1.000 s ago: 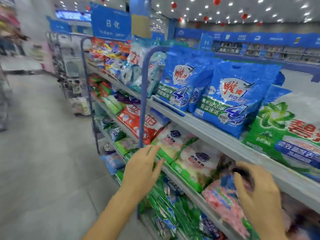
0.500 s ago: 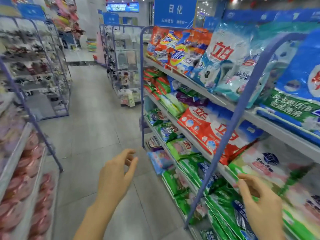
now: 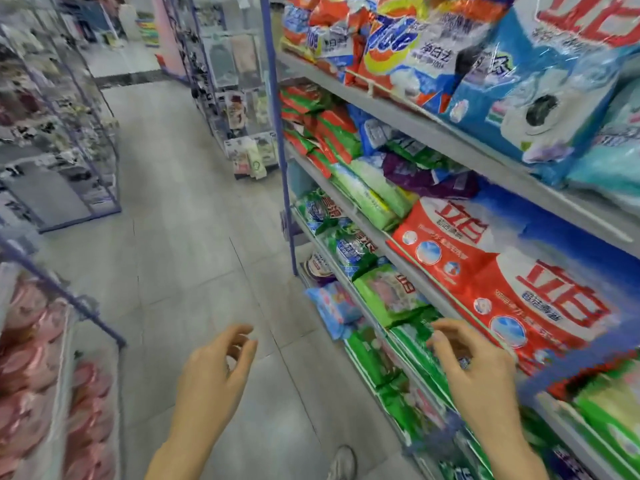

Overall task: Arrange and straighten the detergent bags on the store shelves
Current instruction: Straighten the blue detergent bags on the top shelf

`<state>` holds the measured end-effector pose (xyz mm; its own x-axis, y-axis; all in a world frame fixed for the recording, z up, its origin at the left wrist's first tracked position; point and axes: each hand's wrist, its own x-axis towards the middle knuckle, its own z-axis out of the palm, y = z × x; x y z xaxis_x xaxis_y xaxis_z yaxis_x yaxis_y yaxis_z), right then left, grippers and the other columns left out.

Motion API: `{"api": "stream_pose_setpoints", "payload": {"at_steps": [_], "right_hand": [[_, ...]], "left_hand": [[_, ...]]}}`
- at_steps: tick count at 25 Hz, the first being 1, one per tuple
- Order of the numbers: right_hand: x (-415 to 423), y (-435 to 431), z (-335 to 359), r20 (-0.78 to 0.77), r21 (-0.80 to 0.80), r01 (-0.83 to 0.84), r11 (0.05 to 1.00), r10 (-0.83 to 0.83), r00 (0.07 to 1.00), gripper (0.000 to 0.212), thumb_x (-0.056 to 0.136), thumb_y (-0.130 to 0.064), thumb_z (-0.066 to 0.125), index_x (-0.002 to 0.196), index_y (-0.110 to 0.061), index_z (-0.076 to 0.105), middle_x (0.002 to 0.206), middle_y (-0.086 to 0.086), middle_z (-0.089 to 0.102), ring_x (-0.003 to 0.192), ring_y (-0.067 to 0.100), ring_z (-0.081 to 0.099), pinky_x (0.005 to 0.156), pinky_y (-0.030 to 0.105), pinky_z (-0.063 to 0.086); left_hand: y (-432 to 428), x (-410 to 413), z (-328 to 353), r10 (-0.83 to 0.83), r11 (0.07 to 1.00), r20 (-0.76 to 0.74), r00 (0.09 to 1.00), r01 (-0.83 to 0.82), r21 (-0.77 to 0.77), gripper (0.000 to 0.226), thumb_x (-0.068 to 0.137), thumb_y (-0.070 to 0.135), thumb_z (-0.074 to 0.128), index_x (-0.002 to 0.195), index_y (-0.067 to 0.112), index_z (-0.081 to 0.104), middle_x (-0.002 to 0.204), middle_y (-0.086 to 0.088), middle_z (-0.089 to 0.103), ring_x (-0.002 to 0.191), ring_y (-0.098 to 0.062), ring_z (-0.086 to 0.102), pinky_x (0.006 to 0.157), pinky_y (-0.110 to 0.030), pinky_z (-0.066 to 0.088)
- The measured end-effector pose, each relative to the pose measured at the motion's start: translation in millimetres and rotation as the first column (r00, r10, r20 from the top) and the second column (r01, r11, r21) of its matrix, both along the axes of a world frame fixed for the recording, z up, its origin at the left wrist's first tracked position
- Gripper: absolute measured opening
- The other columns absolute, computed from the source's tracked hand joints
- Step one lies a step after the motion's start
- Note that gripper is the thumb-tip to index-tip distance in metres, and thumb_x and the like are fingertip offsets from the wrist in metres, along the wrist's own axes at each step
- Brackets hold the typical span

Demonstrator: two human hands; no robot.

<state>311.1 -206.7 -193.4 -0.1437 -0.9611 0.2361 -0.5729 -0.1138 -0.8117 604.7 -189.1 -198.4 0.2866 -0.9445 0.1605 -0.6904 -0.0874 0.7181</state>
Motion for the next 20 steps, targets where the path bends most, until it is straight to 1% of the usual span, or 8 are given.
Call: {"api": "stream_pose_setpoints", "payload": {"at_steps": [3, 5, 7, 9, 12, 15, 18, 20], "right_hand": [[8.2, -66.8, 4.3, 0.002, 0.033, 0.021, 0.999, -0.021, 1.000, 0.022, 0.086, -0.018, 0.060, 0.080, -0.039, 0.058, 0.070, -0.014, 0.067, 0.071, 0.003, 0.063, 0.064, 0.022, 0.048], [7.3, -108.5, 4.9, -0.020, 0.038, 0.062, 0.997, -0.061, 0.998, 0.027, 0.086, -0.016, 0.061, 0.077, -0.041, 0.056, 0.069, -0.013, 0.067, 0.072, 0.004, 0.063, 0.063, 0.024, 0.048], [6.5, -140.6, 5.1, -0.049, 0.034, 0.100, 0.994, -0.099, 0.994, 0.031, 0.085, -0.013, 0.061, 0.077, -0.042, 0.055, 0.070, -0.012, 0.067, 0.074, 0.003, 0.062, 0.062, 0.024, 0.047], [8.0, -168.4, 3.3, -0.056, 0.053, 0.137, 0.989, -0.134, 0.989, 0.029, 0.085, -0.013, 0.062, 0.077, -0.040, 0.057, 0.069, -0.013, 0.067, 0.074, 0.002, 0.062, 0.062, 0.021, 0.048], [13.6, -208.3, -6.8, -0.051, 0.090, 0.246, 0.965, -0.243, 0.969, 0.021, 0.085, -0.013, 0.062, 0.079, -0.033, 0.061, 0.070, -0.013, 0.067, 0.076, -0.002, 0.060, 0.059, 0.008, 0.044], [29.2, -251.1, -15.8, -0.053, 0.098, 0.390, 0.916, -0.386, 0.921, 0.013, 0.086, -0.014, 0.063, 0.082, -0.027, 0.063, 0.072, -0.012, 0.067, 0.076, -0.001, 0.059, 0.059, 0.005, 0.043], [56.8, -297.5, -13.8, -0.098, 0.036, 0.518, 0.854, -0.513, 0.853, 0.013, 0.085, -0.012, 0.063, 0.087, -0.025, 0.063, 0.077, -0.009, 0.067, 0.067, 0.004, 0.061, 0.061, 0.010, 0.044], [73.6, -332.9, -7.1, -0.125, -0.010, 0.621, 0.784, -0.617, 0.777, 0.010, 0.087, -0.015, 0.062, 0.092, -0.024, 0.065, 0.087, 0.001, 0.069, 0.073, 0.011, 0.060, 0.067, 0.021, 0.043]], "left_hand": [[-67.7, 13.8, 5.6, 0.013, 1.000, -0.020, 1.000, -0.013, 0.010, 0.011, 0.082, 0.039, 0.057, 0.089, 0.031, 0.061, 0.072, 0.015, 0.065, 0.064, -0.006, 0.059, 0.063, -0.034, 0.049], [-114.5, 19.5, 6.5, 0.008, 1.000, -0.034, 0.999, -0.007, 0.027, 0.003, 0.087, 0.031, 0.061, 0.088, 0.033, 0.059, 0.074, 0.012, 0.066, 0.063, -0.008, 0.058, 0.062, -0.032, 0.048], [-154.1, 19.7, 6.7, -0.004, 0.999, -0.028, 1.000, 0.006, 0.043, 0.009, 0.087, 0.022, 0.061, 0.088, 0.031, 0.059, 0.076, 0.011, 0.067, 0.060, -0.008, 0.058, 0.062, -0.028, 0.046], [-194.9, 17.6, 4.9, -0.047, 0.998, -0.041, 0.998, 0.048, 0.033, 0.010, 0.087, 0.020, 0.060, 0.087, 0.030, 0.060, 0.075, 0.011, 0.066, 0.062, -0.007, 0.058, 0.061, -0.027, 0.046], [-263.6, 14.1, -2.2, -0.165, 0.985, -0.055, 0.985, 0.167, 0.035, 0.011, 0.088, 0.020, 0.060, 0.086, 0.031, 0.059, 0.073, 0.013, 0.065, 0.068, -0.002, 0.056, 0.056, -0.020, 0.039], [-345.7, 16.6, -6.3, -0.344, 0.939, -0.035, 0.938, 0.344, 0.003, 0.013, 0.088, 0.019, 0.060, 0.087, 0.032, 0.058, 0.073, 0.016, 0.064, 0.058, 0.004, 0.053, 0.053, -0.020, 0.038], [-426.5, 23.0, -0.2, -0.522, 0.853, 0.030, 0.852, 0.522, 0.010, 0.007, 0.090, 0.023, 0.057, 0.094, 0.026, 0.061, 0.076, 0.015, 0.064, 0.061, 0.008, 0.053, 0.052, -0.013, 0.037], [-471.5, 25.7, 4.8, -0.627, 0.778, 0.079, 0.775, 0.628, 0.018, 0.011, 0.090, 0.025, 0.056, 0.098, 0.022, 0.063, 0.078, 0.018, 0.063, 0.069, 0.010, 0.054, 0.053, -0.011, 0.038]]}}
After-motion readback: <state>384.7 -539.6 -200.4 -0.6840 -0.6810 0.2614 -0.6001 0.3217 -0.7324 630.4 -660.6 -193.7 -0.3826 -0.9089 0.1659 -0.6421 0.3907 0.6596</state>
